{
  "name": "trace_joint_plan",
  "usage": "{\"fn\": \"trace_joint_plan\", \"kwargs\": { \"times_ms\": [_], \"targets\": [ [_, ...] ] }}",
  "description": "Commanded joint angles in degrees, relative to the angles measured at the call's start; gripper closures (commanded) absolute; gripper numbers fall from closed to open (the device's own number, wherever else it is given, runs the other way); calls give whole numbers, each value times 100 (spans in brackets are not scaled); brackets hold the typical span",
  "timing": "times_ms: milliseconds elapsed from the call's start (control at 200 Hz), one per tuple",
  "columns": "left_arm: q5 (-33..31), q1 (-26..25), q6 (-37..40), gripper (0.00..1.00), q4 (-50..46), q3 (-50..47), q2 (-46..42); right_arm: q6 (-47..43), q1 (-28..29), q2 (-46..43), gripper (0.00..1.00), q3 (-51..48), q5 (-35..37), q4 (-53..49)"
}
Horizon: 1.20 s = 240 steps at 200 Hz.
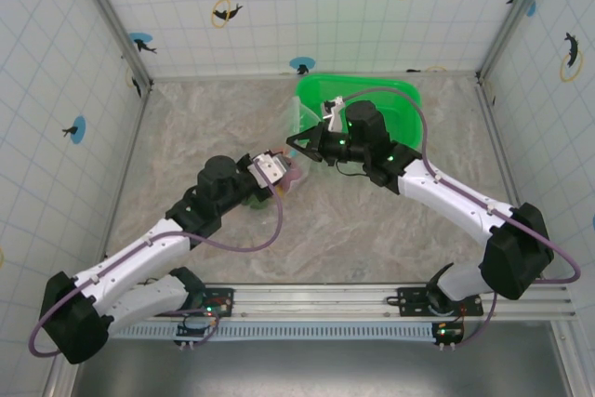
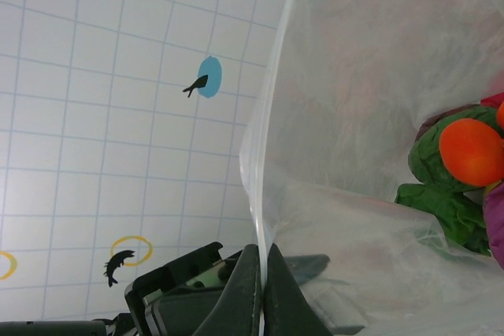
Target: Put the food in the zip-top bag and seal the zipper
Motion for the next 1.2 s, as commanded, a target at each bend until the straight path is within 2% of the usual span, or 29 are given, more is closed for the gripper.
{"fn": "trace_joint_plan", "kwargs": {
  "times_ms": [0,140,210,265,315,390,430,510,576,691,806,881,1016,1196],
  "targets": [
    [64,-27,96,76,394,248,50,50,44,-219,97,-132,-30,368],
    [162,-27,35,90,392,237,-51,95,17,-263,96,-213,48,401],
    [186,-27,17,100,391,210,-103,144,-19,-284,95,-233,56,447],
    [158,-27,-12,100,369,217,-109,165,-59,-293,92,-225,67,456],
    [94,-27,-71,100,333,265,-112,175,-100,-303,83,-198,45,463],
    [-11,-28,-287,100,224,399,-93,97,-199,-357,60,-155,14,491],
    [-27,-19,-370,100,116,508,-78,6,-280,-409,51,-107,14,434],
    [67,-10,-490,100,-169,746,-80,-228,-528,-576,44,3,34,214],
    [247,49,-730,100,-398,981,-43,-583,-776,-738,43,159,-25,24],
    [815,335,-1319,100,-780,1471,76,-2023,-1173,-751,43,1096,49,-1484],
    [1657,718,-1769,100,-890,1781,197,-3614,-1187,-744,43,1703,732,-2585],
    [2092,769,-1868,100,-911,1862,353,-4308,-1183,-979,42,1449,822,-2455],
    [2745,784,-1843,100,-1152,2338,722,-5426,-1133,-1769,44,374,748,-1350],
    [3489,782,-1752,100,-1363,2670,1010,-6729,-1061,-2033,43,155,402,-1464]
  ]
}}
